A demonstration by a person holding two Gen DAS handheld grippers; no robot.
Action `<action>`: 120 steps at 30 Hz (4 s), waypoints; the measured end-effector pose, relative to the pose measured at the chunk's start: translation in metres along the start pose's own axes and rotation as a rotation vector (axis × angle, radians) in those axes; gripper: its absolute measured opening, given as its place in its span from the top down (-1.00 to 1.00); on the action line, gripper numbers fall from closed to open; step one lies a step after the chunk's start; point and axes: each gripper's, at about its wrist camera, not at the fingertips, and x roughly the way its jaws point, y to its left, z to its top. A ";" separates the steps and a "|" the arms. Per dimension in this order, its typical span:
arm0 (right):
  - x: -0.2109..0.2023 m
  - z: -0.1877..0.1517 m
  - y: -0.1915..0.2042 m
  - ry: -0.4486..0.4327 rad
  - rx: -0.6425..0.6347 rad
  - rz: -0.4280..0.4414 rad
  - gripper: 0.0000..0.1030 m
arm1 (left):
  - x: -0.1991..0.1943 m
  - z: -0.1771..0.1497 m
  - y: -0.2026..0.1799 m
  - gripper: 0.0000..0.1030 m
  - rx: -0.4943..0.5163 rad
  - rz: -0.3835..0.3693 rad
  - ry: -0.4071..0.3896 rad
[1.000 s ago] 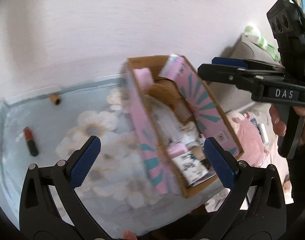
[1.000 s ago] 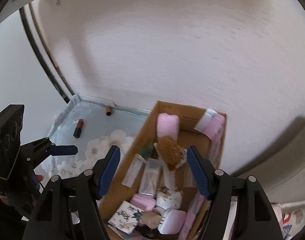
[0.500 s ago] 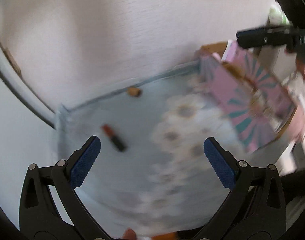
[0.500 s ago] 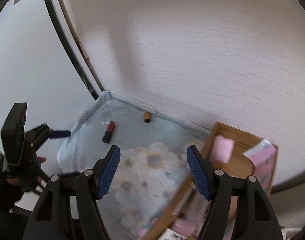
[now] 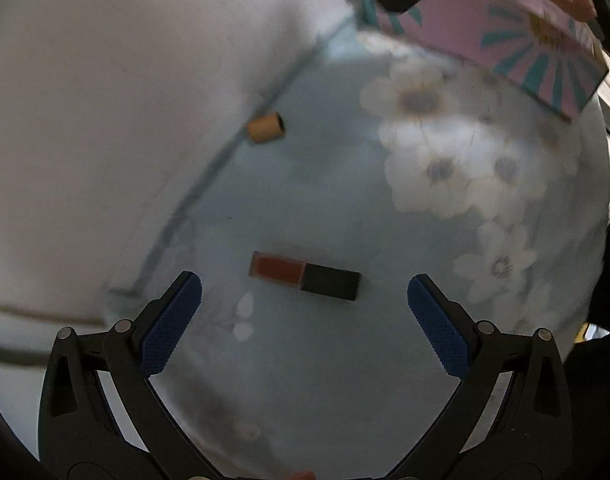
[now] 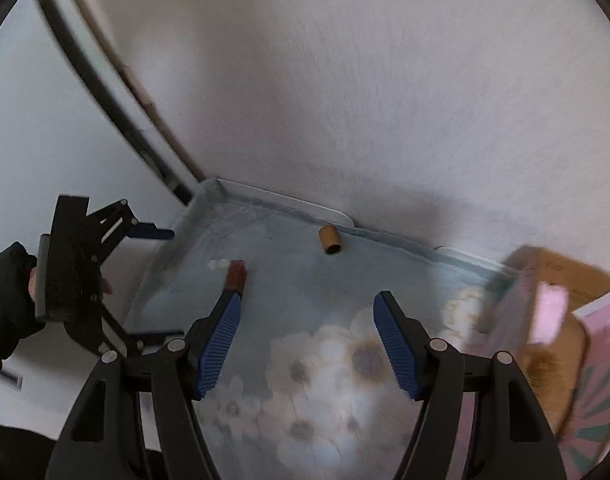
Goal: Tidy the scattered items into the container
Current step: 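Move both grippers back to the lipstick and cork tube, then grasp the lipstick with the left gripper while the right grasps the cork tube, then carry the lipstick and cork tube over the cardboard box, then open both grippers to drop the lipstick and tube into the box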
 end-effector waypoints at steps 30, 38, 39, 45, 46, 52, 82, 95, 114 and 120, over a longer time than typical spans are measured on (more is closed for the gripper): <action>0.171 0.021 -0.009 -0.027 -0.073 -0.171 0.46 | 0.055 -0.008 0.026 -0.62 -0.037 -0.237 -0.057; 0.160 0.019 -0.006 -0.043 -0.070 -0.180 0.57 | 0.043 0.001 0.021 -0.61 -0.031 -0.235 -0.051; 0.154 0.017 -0.006 -0.041 -0.061 -0.175 0.58 | 0.040 0.003 0.021 -0.61 -0.036 -0.237 -0.056; 0.109 0.017 -0.004 -0.056 -0.011 -0.136 0.58 | 0.007 0.017 0.025 -0.61 -0.118 -0.249 -0.095; 0.100 0.017 -0.004 -0.059 -0.003 -0.127 0.59 | -0.002 0.021 0.024 -0.61 -0.127 -0.243 -0.101; 0.034 0.021 -0.004 -0.094 -0.010 -0.115 0.59 | -0.040 0.030 0.027 -0.61 -0.176 -0.237 -0.155; -0.152 -0.127 -0.111 0.011 -0.024 -0.229 0.59 | -0.055 0.256 -0.154 -0.62 -0.178 -0.300 -0.241; -0.146 -0.143 -0.126 0.070 -0.048 -0.279 -0.59 | -0.049 0.264 -0.162 -0.99 -0.203 -0.200 -0.165; -0.148 -0.135 -0.119 0.070 -0.042 -0.295 -0.59 | -0.065 0.267 -0.148 -0.99 -0.222 -0.142 -0.170; -0.150 -0.134 -0.123 0.070 -0.003 -0.312 -0.59 | -0.073 0.261 -0.138 -0.99 -0.258 -0.139 -0.178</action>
